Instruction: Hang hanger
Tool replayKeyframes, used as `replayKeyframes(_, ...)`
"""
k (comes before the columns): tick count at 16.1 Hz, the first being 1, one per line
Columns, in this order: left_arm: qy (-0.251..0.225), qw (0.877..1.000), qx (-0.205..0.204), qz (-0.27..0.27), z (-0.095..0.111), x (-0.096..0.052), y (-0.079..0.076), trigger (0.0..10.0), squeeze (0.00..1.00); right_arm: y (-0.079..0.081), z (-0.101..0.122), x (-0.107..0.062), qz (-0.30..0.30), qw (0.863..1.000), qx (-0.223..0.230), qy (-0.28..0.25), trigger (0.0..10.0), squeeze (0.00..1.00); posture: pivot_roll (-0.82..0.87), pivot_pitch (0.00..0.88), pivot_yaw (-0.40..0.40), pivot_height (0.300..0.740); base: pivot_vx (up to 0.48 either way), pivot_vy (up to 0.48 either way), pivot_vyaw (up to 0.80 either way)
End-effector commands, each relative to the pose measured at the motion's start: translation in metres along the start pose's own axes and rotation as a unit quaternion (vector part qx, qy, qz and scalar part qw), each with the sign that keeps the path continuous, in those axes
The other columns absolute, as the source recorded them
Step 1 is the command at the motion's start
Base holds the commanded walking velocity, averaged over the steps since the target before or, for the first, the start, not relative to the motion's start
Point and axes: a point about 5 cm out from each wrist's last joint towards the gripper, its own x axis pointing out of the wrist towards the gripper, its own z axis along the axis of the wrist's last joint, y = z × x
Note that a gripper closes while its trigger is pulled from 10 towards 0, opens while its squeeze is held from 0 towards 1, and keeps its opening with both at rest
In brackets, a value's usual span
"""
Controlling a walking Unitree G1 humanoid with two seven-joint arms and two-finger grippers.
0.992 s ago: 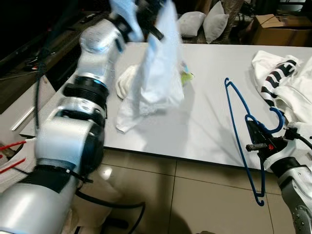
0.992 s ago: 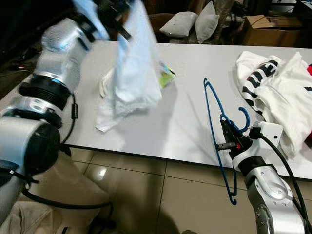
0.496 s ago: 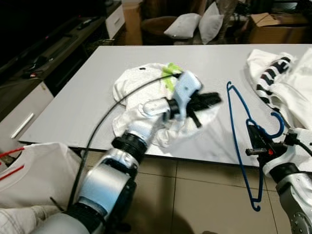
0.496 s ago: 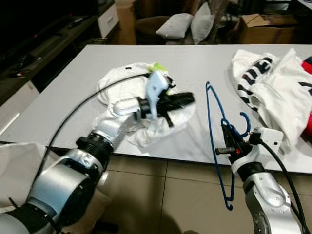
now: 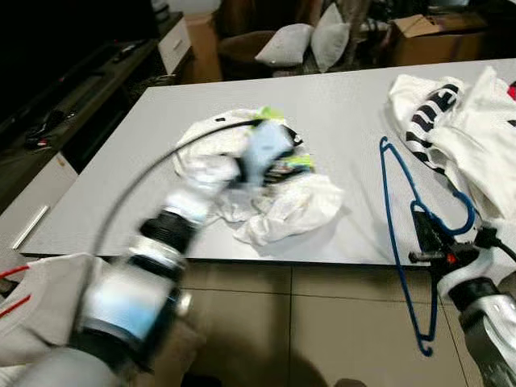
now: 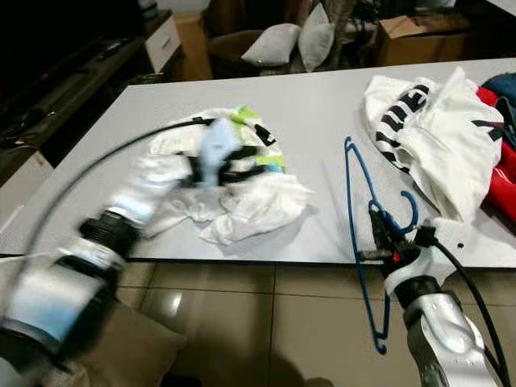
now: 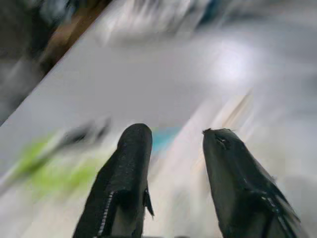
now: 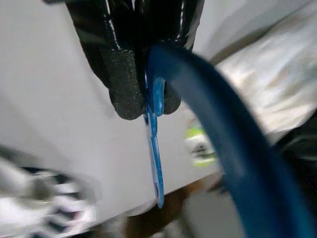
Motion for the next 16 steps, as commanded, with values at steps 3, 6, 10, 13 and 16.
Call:
replayKeyframes(3, 0.083, 0.996, -0.001, -0.015, -0.035, -0.039, 0.015, 10.0, 0.00, 0.042, 0.021, -0.014, 0.186, 0.982, -0.007, -0.021, 10.0, 0.00, -0.25, 0.000, 0.199, 0.740, 0.000, 0.000, 0.00)
replayKeyframes(6, 0.109, 0.993, -0.018, -0.049, -0.052, -0.039, 0.000, 10.0, 0.00, 0.044, 0.028, -0.024, 0.253, 0.967, -0.033, 0.008, 10.0, 0.00, -0.24, 0.000, 0.175, 0.740, 0.000, 0.000, 0.00)
replayKeyframes(10, 0.121, 0.991, -0.049, 0.005, -0.069, -0.029, -0.016, 10.0, 0.00, 0.045, 0.016, -0.039, 0.304, 0.946, -0.066, 0.092, 10.0, 0.00, -0.24, 0.000, 0.167, 0.740, 0.000, 0.000, 0.00)
replayKeyframes(13, 0.166, 0.985, -0.053, -0.006, -0.090, -0.029, -0.036, 10.0, 0.00, 0.019, 0.006, -0.049, 0.258, 0.945, -0.115, 0.164, 10.0, 0.00, -0.24, 0.000, 0.172, 0.740, 0.000, 0.000, 0.00)
replayKeyframes(16, 0.181, 0.983, -0.043, -0.011, -0.097, -0.032, -0.041, 10.0, 0.00, -0.014, 0.015, -0.047, 0.180, 0.954, -0.164, 0.177, 10.0, 0.00, -0.24, 0.000, 0.169, 0.740, 0.000, 0.000, 0.00)
